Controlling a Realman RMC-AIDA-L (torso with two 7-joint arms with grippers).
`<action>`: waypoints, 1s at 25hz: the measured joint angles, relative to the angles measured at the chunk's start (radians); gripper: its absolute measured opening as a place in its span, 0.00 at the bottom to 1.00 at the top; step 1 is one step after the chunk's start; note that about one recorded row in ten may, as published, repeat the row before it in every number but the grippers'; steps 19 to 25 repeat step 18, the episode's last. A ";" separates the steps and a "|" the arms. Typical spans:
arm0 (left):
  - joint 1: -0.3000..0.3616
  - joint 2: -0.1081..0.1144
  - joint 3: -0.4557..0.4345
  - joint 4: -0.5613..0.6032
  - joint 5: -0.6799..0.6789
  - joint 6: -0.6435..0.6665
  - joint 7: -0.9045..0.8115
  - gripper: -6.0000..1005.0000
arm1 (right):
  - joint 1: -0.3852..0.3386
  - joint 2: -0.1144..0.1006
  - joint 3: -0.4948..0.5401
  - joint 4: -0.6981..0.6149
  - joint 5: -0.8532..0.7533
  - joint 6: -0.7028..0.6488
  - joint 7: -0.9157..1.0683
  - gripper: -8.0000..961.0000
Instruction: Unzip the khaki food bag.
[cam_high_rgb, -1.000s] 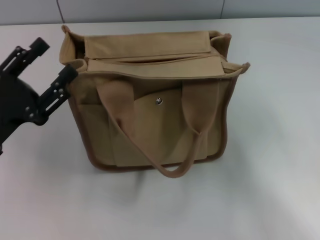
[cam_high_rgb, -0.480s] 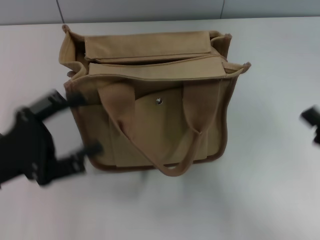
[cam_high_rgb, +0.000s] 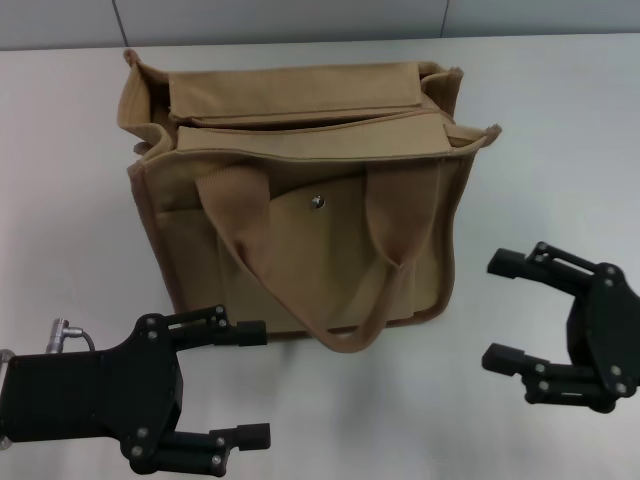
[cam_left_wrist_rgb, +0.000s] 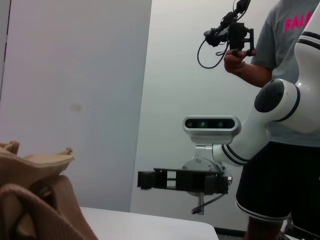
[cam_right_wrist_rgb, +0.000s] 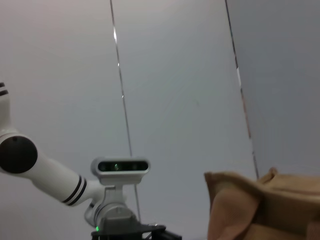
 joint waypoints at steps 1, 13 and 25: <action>0.001 0.000 0.000 0.000 0.000 0.000 0.000 0.83 | 0.000 0.000 0.000 0.000 0.000 0.000 0.000 0.88; 0.004 0.000 -0.017 0.002 -0.004 0.000 0.003 0.83 | 0.019 0.001 -0.041 -0.004 0.001 0.030 0.028 0.88; 0.004 -0.001 -0.023 0.001 -0.004 0.001 0.005 0.83 | 0.018 0.001 -0.041 -0.006 0.005 0.030 0.029 0.88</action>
